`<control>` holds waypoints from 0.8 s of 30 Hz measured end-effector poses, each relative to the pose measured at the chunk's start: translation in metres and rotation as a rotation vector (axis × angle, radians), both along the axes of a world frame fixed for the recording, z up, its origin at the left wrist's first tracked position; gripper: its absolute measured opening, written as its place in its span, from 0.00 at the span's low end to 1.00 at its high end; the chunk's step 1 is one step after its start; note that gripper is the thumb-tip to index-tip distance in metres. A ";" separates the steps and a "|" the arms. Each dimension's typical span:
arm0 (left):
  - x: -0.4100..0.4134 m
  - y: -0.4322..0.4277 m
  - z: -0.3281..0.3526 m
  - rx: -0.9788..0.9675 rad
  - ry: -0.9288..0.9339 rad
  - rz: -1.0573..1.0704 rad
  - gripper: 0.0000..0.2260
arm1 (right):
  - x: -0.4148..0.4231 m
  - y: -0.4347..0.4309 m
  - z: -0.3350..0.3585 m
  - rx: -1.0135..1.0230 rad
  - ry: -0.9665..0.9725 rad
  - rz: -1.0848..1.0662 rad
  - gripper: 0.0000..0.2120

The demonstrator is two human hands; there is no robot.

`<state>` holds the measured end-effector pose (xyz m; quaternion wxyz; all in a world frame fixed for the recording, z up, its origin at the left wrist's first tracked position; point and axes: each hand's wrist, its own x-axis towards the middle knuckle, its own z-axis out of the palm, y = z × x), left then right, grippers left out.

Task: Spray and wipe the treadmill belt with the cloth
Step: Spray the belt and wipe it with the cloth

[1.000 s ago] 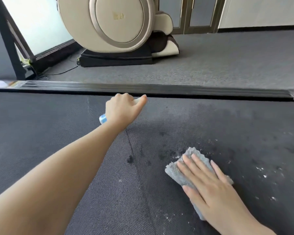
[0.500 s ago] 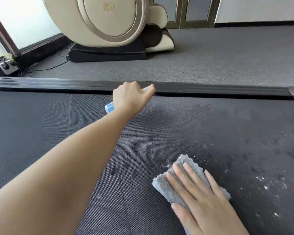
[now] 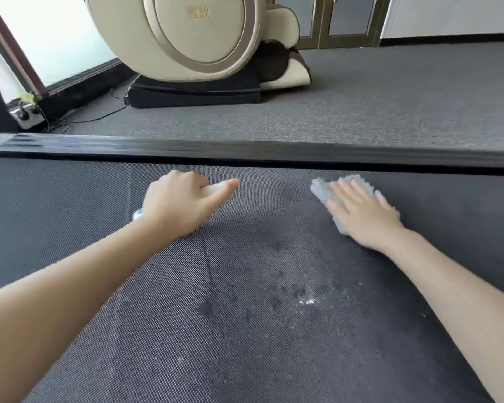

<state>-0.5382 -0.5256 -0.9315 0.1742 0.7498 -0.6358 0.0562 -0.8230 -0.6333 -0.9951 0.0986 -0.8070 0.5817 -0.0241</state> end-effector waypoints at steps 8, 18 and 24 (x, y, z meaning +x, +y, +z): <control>0.047 0.034 0.000 -0.009 -0.016 -0.017 0.38 | 0.103 -0.025 0.009 -0.026 0.053 -0.125 0.27; 0.036 0.041 0.014 -0.039 0.006 -0.040 0.37 | 0.104 0.134 0.011 -0.045 -0.097 0.816 0.28; 0.050 0.051 0.017 -0.027 0.002 -0.033 0.35 | 0.056 0.040 0.007 -0.239 0.076 0.362 0.25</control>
